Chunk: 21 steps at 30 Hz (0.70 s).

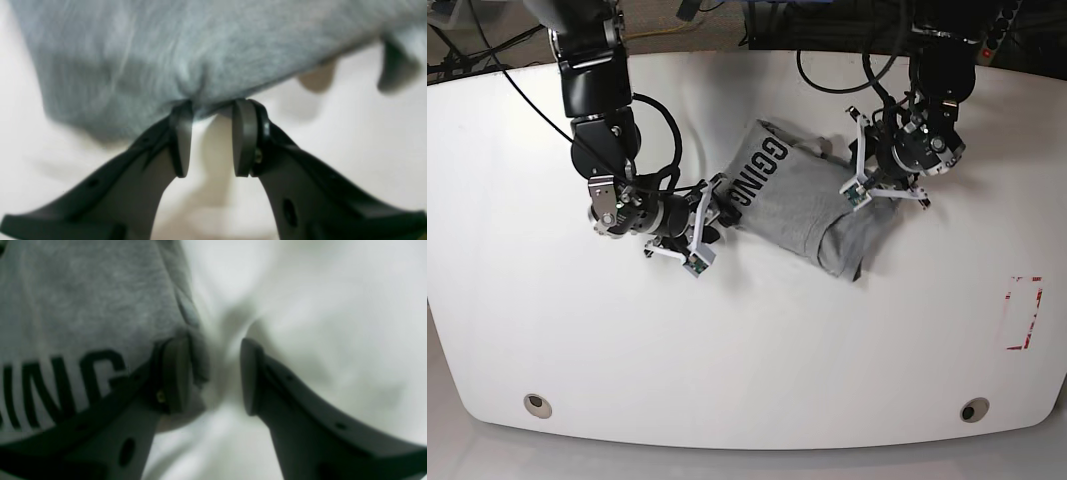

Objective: Fold the T-shirt properly
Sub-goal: 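Grasp the bundle edges with both grippers and rotate it, then lift the folded shirt with the left gripper and carry it off the table edge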

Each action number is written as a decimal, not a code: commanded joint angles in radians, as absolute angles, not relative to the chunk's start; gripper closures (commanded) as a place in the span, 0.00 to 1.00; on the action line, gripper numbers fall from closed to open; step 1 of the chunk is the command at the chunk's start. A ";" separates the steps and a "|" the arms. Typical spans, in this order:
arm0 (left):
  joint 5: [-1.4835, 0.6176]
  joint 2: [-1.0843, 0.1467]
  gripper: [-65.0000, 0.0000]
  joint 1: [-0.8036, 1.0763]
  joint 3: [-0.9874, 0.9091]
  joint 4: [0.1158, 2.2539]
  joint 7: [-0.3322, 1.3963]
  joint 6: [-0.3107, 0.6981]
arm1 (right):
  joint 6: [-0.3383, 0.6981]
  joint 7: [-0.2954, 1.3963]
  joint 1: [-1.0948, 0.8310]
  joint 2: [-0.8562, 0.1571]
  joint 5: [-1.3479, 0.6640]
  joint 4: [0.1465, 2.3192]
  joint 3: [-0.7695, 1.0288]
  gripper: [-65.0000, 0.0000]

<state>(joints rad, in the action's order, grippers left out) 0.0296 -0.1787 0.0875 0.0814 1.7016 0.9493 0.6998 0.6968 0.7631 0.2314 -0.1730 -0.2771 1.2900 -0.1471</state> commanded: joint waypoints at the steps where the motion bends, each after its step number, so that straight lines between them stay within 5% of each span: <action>1: 0.035 -0.205 0.71 0.001 0.079 1.650 0.944 0.698 | 0.698 0.753 0.228 -0.206 -0.288 1.320 -0.143 0.64; 11: 0.031 -0.211 0.71 -0.260 0.128 1.475 0.940 0.698 | 0.698 0.800 0.082 -0.197 -0.283 1.520 -0.145 0.64; 21: 0.027 -0.262 0.71 -0.252 0.117 1.738 1.052 0.698 | 0.698 0.872 0.018 -0.015 -0.282 1.600 -0.147 0.64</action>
<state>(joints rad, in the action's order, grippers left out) 0.0353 -0.2569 -0.2440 0.1280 1.6699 1.0428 0.7010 0.6930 0.8890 -0.0029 -0.0322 -0.2665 1.5776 -0.1505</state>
